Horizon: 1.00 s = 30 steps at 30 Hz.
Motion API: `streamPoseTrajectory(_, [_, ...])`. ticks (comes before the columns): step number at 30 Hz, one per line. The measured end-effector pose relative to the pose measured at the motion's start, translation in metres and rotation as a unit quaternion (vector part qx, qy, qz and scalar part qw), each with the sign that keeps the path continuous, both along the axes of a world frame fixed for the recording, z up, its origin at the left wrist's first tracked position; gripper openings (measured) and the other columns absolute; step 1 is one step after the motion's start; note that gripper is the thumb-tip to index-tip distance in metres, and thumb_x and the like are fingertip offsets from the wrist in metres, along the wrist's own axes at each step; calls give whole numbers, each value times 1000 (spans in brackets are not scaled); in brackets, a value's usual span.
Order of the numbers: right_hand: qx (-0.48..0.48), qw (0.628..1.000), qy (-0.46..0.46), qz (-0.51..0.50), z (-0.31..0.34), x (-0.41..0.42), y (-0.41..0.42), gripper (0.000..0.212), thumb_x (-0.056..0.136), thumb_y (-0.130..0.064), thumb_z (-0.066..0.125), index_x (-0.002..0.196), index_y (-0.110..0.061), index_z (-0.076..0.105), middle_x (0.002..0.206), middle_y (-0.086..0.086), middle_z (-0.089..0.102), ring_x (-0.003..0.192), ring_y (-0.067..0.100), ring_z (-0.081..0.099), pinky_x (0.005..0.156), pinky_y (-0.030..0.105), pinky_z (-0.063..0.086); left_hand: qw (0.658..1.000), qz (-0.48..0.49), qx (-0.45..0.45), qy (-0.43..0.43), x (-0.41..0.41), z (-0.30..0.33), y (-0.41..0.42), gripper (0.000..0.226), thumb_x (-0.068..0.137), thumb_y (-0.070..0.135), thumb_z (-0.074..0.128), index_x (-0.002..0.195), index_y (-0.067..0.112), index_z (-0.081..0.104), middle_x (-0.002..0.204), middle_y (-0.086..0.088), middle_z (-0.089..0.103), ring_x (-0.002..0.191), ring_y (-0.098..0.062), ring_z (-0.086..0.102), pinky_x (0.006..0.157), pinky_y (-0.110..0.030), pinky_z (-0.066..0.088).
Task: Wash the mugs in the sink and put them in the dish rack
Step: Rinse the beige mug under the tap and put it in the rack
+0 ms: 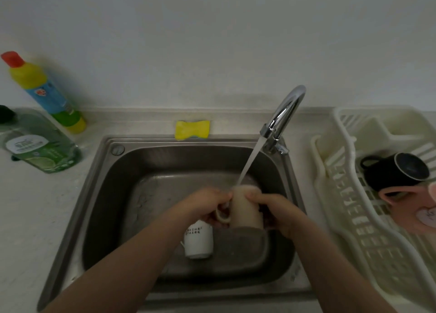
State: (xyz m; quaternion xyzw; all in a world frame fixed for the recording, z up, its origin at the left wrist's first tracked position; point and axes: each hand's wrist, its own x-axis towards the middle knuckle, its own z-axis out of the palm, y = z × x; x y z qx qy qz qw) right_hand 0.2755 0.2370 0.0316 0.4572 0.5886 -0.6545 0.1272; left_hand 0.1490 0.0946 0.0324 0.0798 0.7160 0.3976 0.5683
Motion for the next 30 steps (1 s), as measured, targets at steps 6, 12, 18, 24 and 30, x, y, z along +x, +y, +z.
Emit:
streamPoseTrajectory(6, [60, 990, 128, 2, 13, -17, 1, 44, 81, -31, 74, 121, -21, 59, 114, 0, 66, 104, 20, 62, 85, 36, 53, 990, 40, 81, 111, -21, 4, 5, 24, 100, 30, 54, 91, 10, 61, 80, -5, 61, 63, -18, 65, 51, -30, 57])
streamPoseTrajectory(12, [88, 970, 225, 5, 20, -18, 4, 41, 78, -15, 77, 115, -23, 62, 109, -1, 68, 103, 18, 63, 79, 31, 54, 975, 50, 129, 172, -24, 1, 7, 18, 97, 25, 60, 90, 8, 58, 81, -11, 61, 66, -20, 62, 57, -31, 54])
streamPoseTrajectory(18, [93, 955, 281, -3, 12, -10, 6, 47, 77, -14, 79, 120, -20, 62, 112, 1, 68, 106, 19, 63, 84, 36, 56, 962, 29, 137, 235, -23, 2, 7, 29, 93, 24, 65, 84, -3, 59, 75, -13, 58, 65, -21, 61, 54, -33, 55])
streamPoseTrajectory(24, [65, 981, 184, -5, 8, -1, 0, 44, 74, -34, 78, 114, -24, 65, 105, -3, 72, 100, 20, 67, 86, 38, 54, 980, -6, 98, 173, -19, 2, -2, 23, 96, 30, 60, 91, 8, 63, 82, -7, 68, 69, -23, 69, 56, -33, 57])
streamPoseTrajectory(30, [38, 996, 77, -5, 0, -6, -8, 42, 85, -46, 67, 117, -20, 61, 108, 3, 68, 98, 22, 64, 75, 33, 53, 998, 54, 30, 4, -9, 4, -1, 29, 99, 33, 55, 114, 8, 58, 95, -11, 64, 71, -22, 67, 50, -30, 58])
